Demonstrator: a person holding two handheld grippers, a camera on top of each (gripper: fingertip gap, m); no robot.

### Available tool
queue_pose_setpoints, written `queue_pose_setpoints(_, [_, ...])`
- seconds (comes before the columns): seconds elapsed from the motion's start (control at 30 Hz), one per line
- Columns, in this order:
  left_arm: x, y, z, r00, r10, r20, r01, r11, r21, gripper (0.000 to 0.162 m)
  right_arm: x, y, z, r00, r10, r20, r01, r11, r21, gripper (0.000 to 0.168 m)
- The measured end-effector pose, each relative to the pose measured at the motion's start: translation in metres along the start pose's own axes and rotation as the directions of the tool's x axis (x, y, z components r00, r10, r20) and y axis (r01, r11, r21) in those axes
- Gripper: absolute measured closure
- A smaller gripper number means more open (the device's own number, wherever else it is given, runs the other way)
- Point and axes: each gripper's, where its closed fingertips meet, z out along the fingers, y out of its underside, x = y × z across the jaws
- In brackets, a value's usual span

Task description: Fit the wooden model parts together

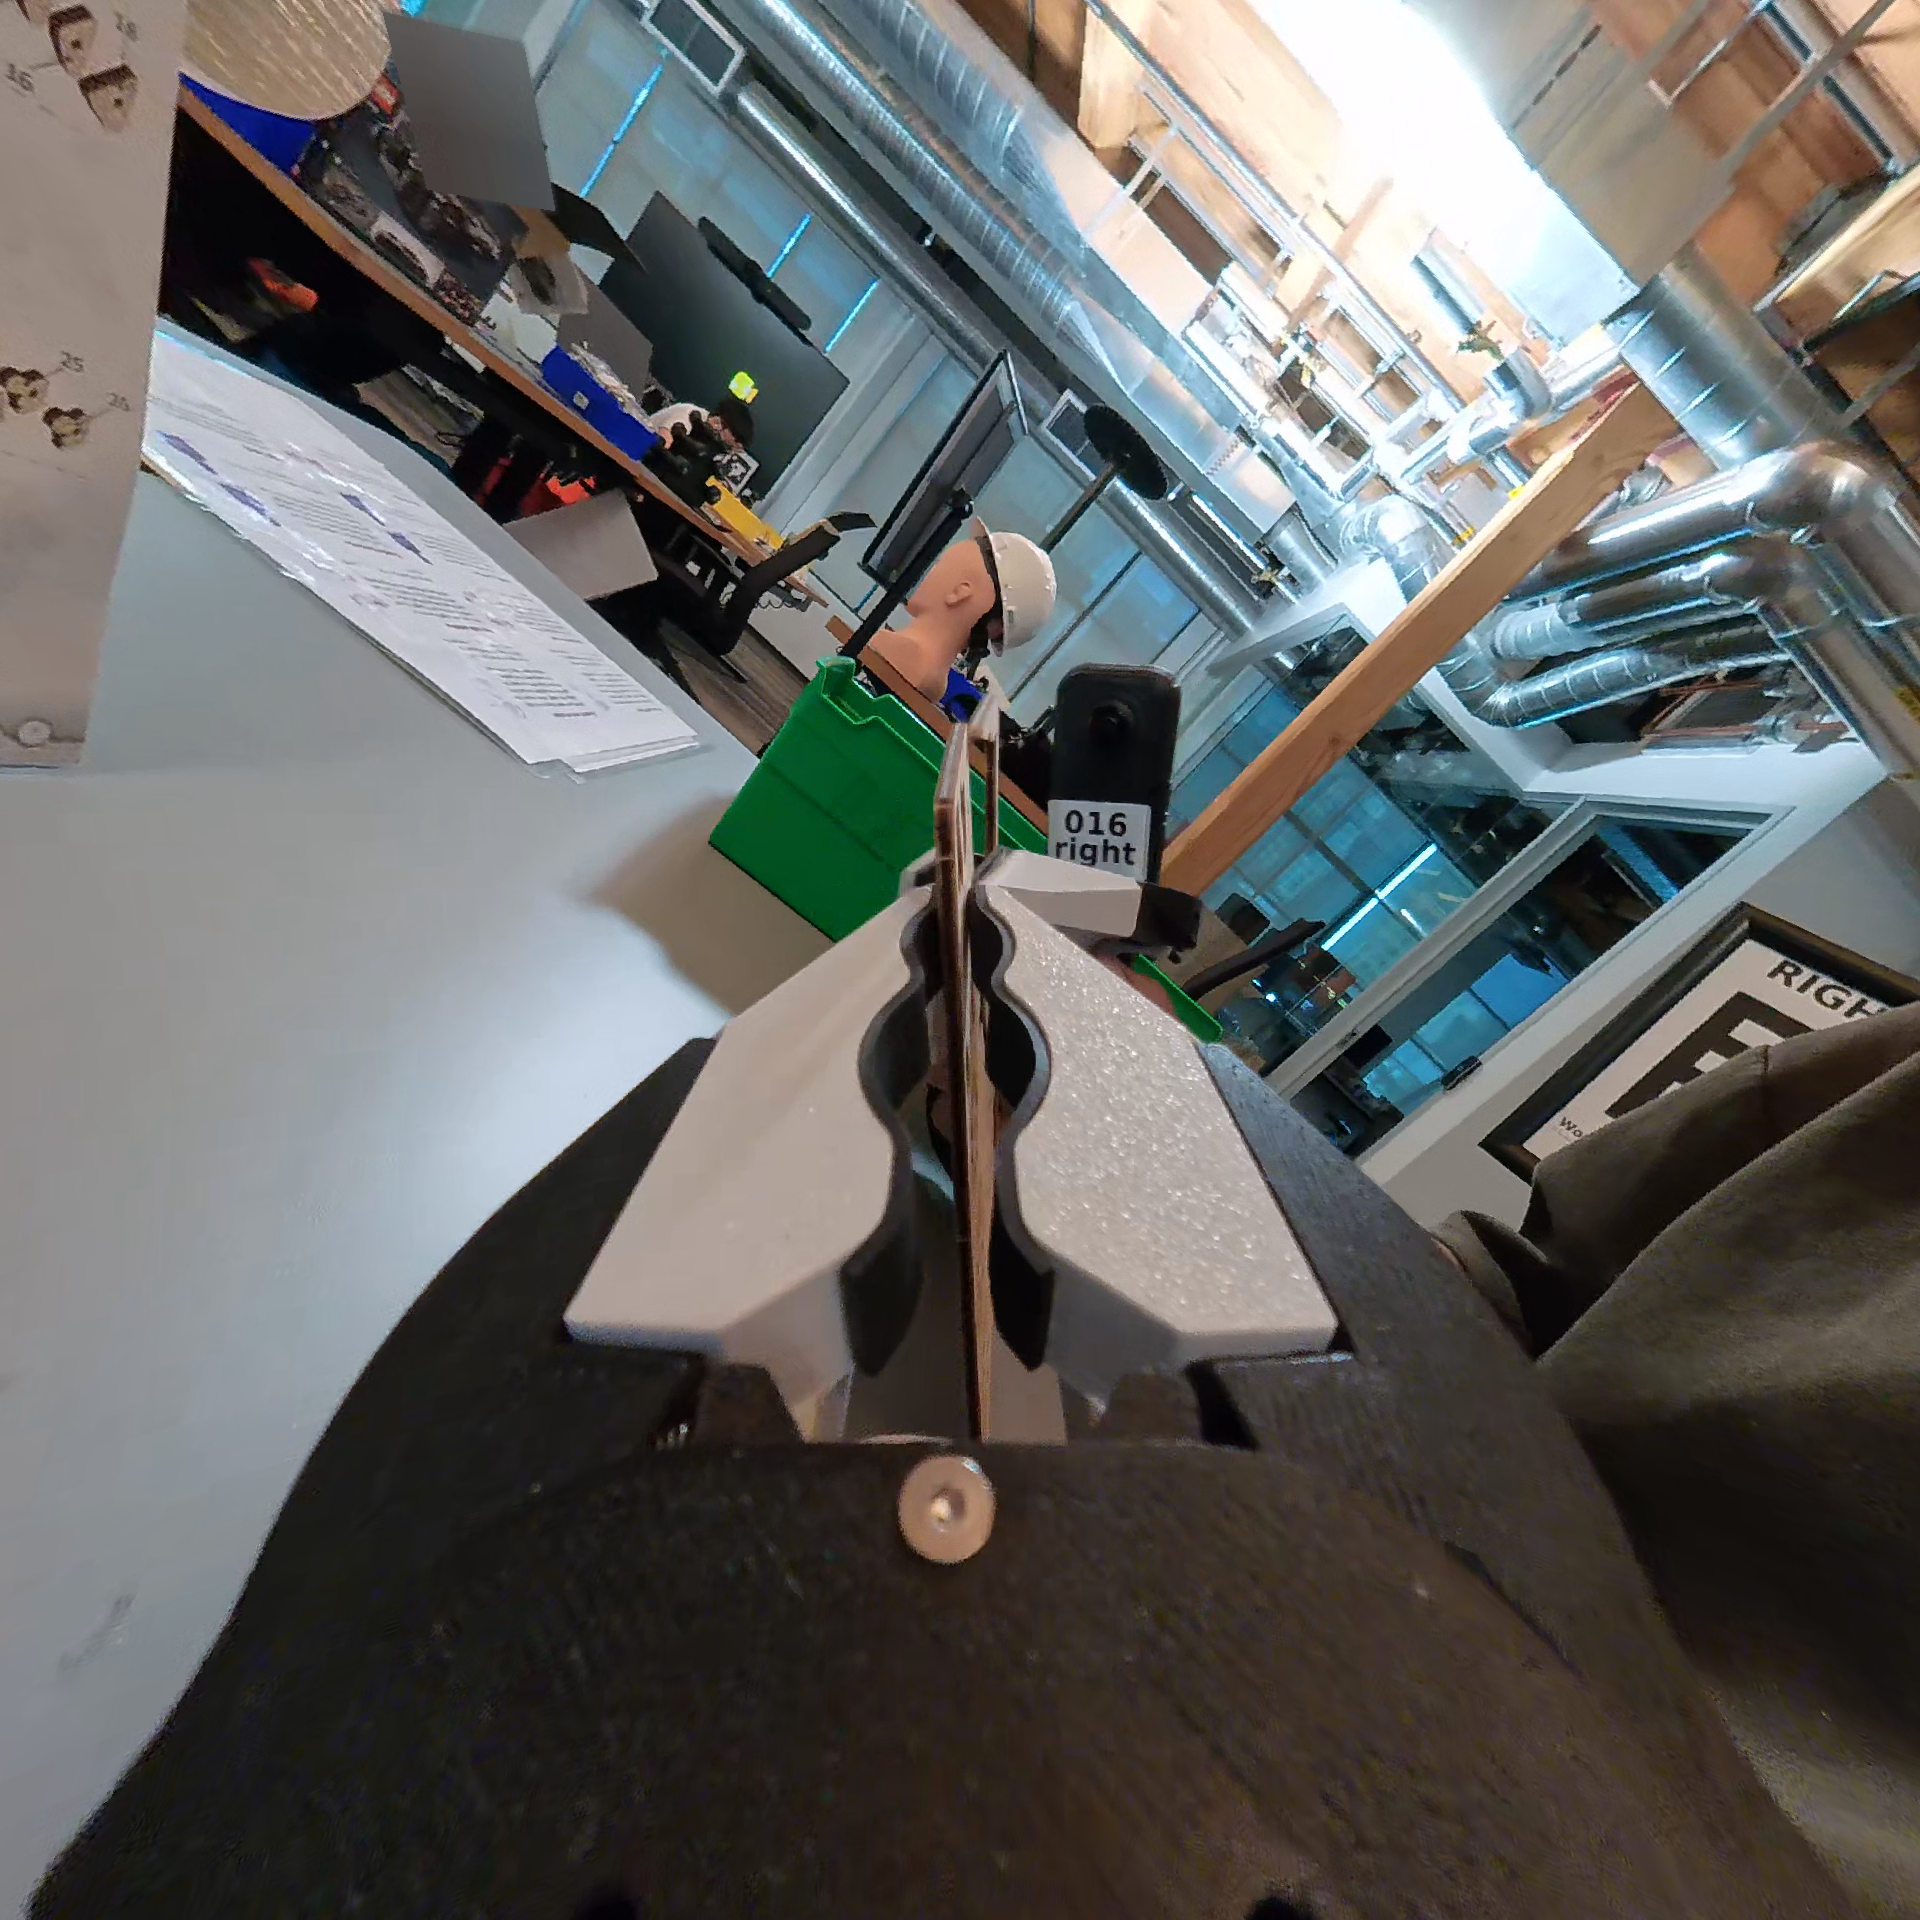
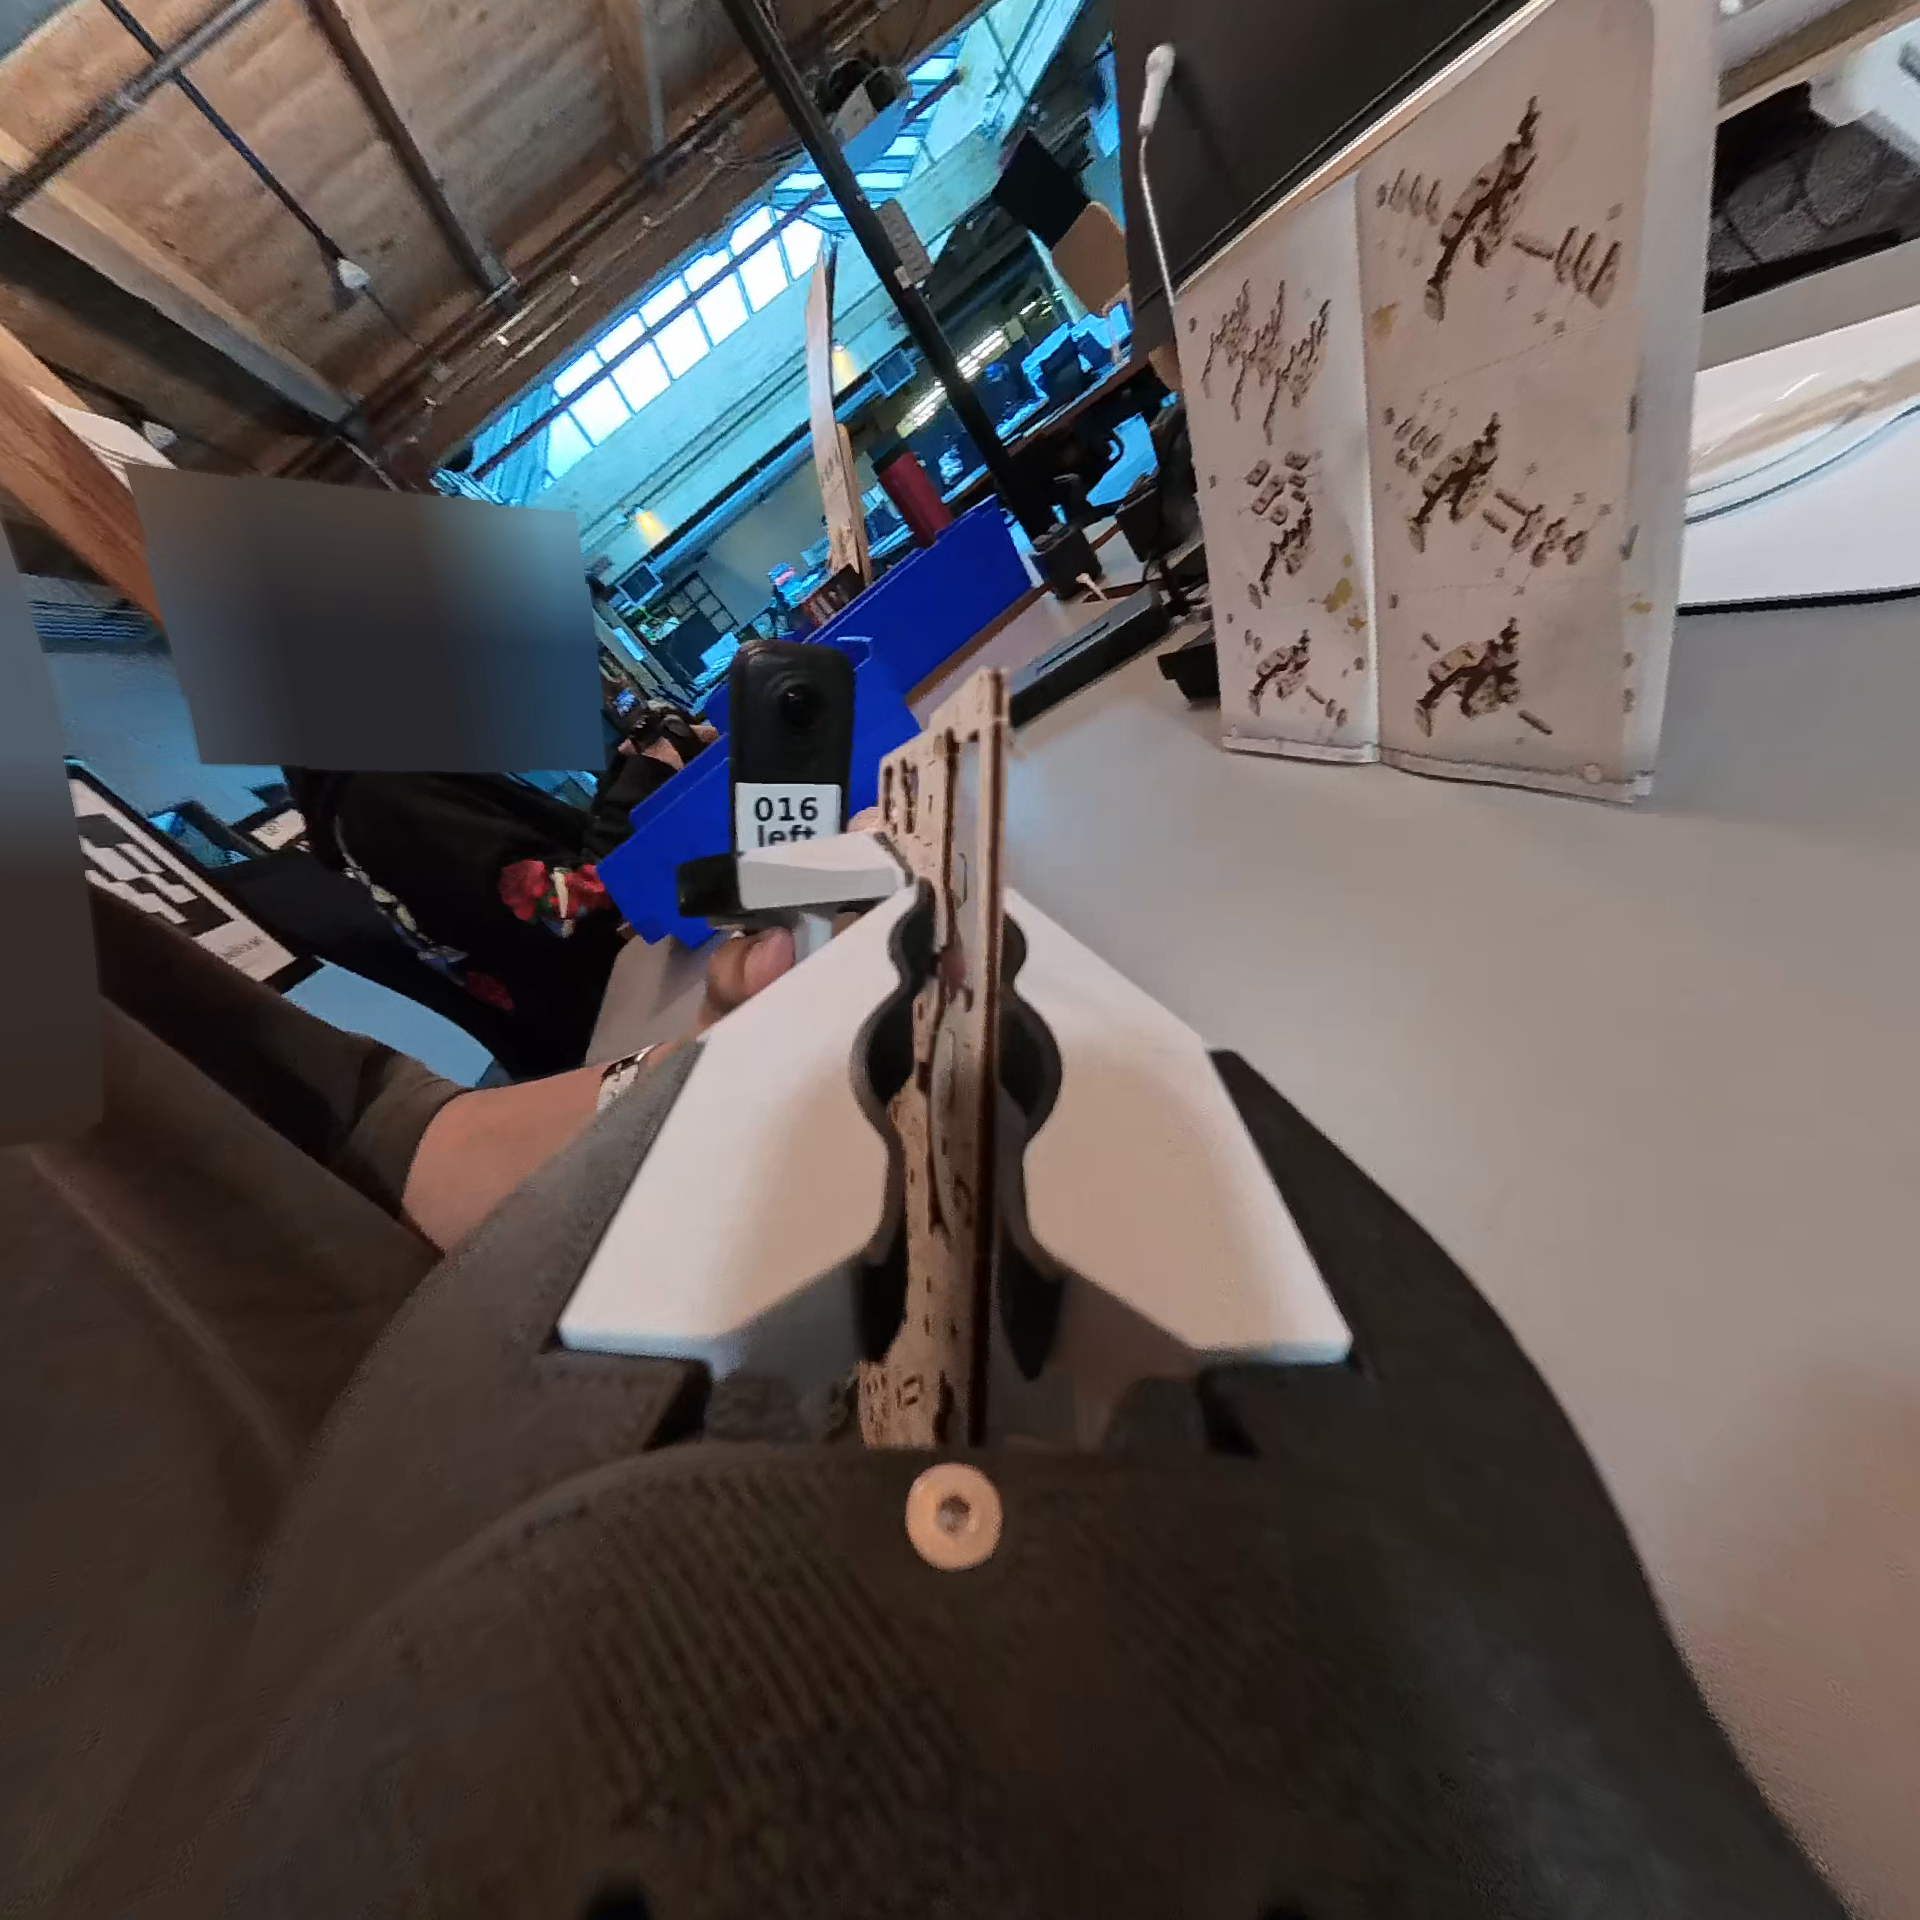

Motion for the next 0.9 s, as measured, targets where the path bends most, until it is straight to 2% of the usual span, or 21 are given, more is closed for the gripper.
queue_pose_setpoints(0.2, [0.001, -0.001, -0.001, 0.998, -0.050, -0.043, 0.050, 0.999, -0.009, 0.162, -0.003, -0.002, 0.001, 1.000, 0.001, 0.030, -0.001, 1.000, 0.001, 0.163])
queue_pose_setpoints(0.43, [0.002, 0.000, -0.001, 0.996, -0.069, -0.061, 0.068, 0.998, -0.018, 0.162, -0.005, -0.001, 0.000, 0.994, 0.073, 0.077, -0.075, 0.997, 0.017, 0.163])
queue_pose_setpoints(0.5, [0.002, 0.000, -0.001, 0.996, -0.069, -0.063, 0.068, 0.997, -0.020, 0.162, -0.007, -0.002, 0.000, 0.992, 0.084, 0.092, -0.086, 0.996, 0.025, 0.160])
queue_pose_setpoints(0.6, [0.005, 0.010, 0.004, 0.999, -0.019, -0.050, 0.015, 0.997, -0.073, 0.162, -0.008, -0.006, -0.002, 0.986, 0.121, 0.116, -0.126, 0.991, 0.037, 0.167])
queue_pose_setpoints(0.73, [0.005, 0.010, 0.004, 0.999, -0.013, -0.049, 0.010, 0.997, -0.070, 0.162, -0.008, -0.005, -0.003, 0.991, 0.092, 0.099, -0.094, 0.995, 0.023, 0.166])
queue_pose_setpoints(0.83, [0.005, 0.009, 0.004, 0.999, -0.020, -0.049, 0.017, 0.998, -0.063, 0.162, -0.008, -0.002, -0.003, 0.990, 0.096, 0.104, -0.097, 0.995, 0.003, 0.159])
queue_pose_setpoints(0.9, [0.005, 0.009, 0.004, 0.998, -0.025, -0.054, 0.021, 0.998, -0.063, 0.162, -0.008, -0.002, -0.005, 0.988, 0.104, 0.111, -0.106, 0.994, 0.009, 0.165])
